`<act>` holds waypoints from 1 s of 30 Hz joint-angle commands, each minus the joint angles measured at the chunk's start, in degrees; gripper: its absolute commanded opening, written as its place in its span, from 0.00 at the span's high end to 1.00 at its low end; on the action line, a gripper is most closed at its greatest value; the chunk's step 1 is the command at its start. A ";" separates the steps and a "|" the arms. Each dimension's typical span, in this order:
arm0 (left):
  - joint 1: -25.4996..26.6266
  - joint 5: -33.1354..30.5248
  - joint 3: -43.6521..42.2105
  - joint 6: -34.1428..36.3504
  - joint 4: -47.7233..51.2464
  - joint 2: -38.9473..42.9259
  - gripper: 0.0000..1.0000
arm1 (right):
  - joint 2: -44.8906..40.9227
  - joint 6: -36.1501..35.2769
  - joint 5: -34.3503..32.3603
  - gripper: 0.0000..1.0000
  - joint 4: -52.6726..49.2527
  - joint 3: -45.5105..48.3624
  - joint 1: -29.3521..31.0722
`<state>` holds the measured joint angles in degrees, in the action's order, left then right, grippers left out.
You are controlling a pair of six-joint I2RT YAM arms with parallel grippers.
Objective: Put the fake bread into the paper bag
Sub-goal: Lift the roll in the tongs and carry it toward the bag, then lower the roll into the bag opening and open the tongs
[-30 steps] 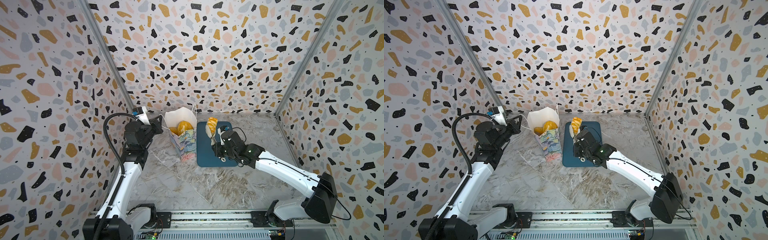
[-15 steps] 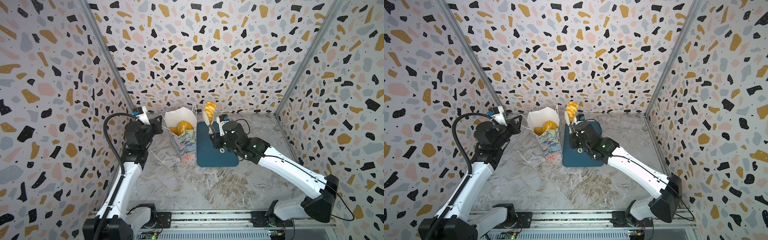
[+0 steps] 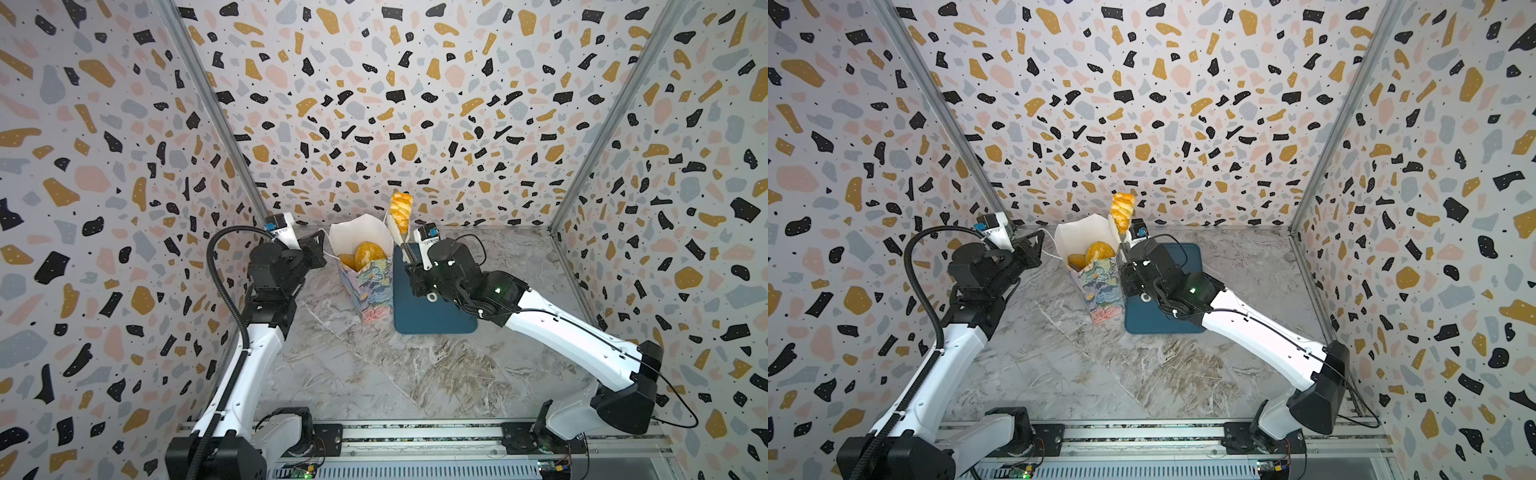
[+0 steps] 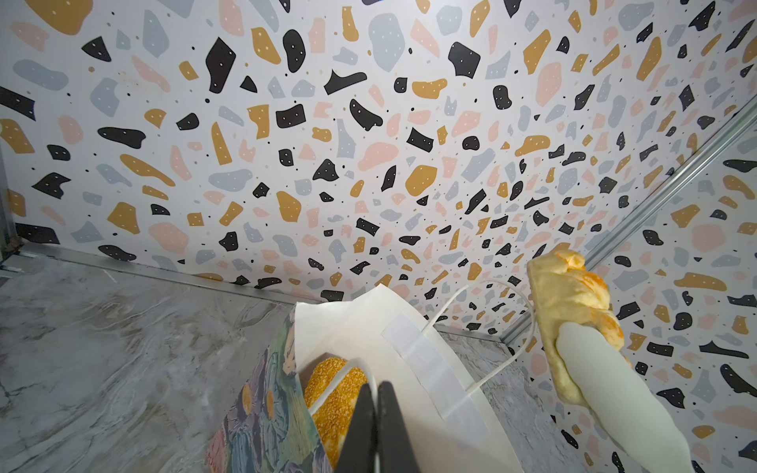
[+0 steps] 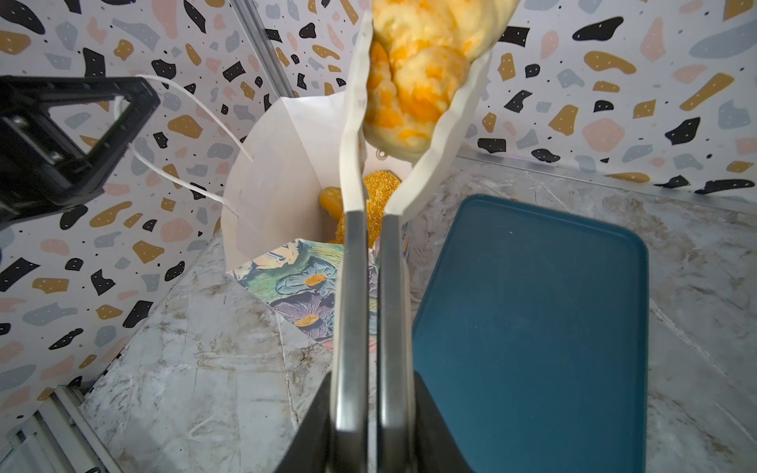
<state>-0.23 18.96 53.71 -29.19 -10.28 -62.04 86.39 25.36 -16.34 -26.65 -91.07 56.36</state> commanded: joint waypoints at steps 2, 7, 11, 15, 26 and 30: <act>0.23 0.44 -0.01 0.63 -3.26 1.22 1.00 | 0.42 -3.14 -3.57 0.79 -0.24 -5.99 1.55; 0.23 0.19 -0.10 0.79 -3.20 1.39 1.00 | 4.50 -3.94 -5.15 0.79 -5.17 -12.14 2.64; 0.23 0.46 -0.01 0.71 -3.25 1.22 1.00 | 7.80 -5.02 -6.41 0.79 -8.53 -16.49 4.04; 0.23 0.55 -0.19 0.65 -3.42 1.40 1.00 | 10.58 -4.58 -5.31 0.79 -11.32 -20.40 4.40; 0.23 0.49 -0.09 0.80 -3.34 1.23 1.00 | 18.12 -4.85 -2.93 0.79 -20.11 -30.03 5.01; 0.23 0.55 -0.19 0.71 -3.34 1.22 1.00 | 19.54 -4.81 -2.19 0.77 -21.58 -31.25 4.99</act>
<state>-0.23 18.98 53.71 -29.19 -10.28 -62.04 106.63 21.06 -18.63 -46.74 -119.07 61.14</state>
